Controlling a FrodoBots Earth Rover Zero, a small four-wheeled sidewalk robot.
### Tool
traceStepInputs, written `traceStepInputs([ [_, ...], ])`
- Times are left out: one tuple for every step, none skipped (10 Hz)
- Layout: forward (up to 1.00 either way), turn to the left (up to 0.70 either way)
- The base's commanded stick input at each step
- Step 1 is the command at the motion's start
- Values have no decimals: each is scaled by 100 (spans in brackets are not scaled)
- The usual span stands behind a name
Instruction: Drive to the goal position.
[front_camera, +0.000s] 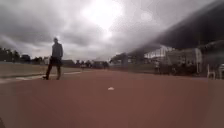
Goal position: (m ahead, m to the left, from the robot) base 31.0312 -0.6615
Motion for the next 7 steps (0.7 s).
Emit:
traceStepInputs([
  [100, 0],
  [100, 0],
  [100, 0],
  [100, 0],
  [100, 0],
  [100, 0],
  [100, 0],
])
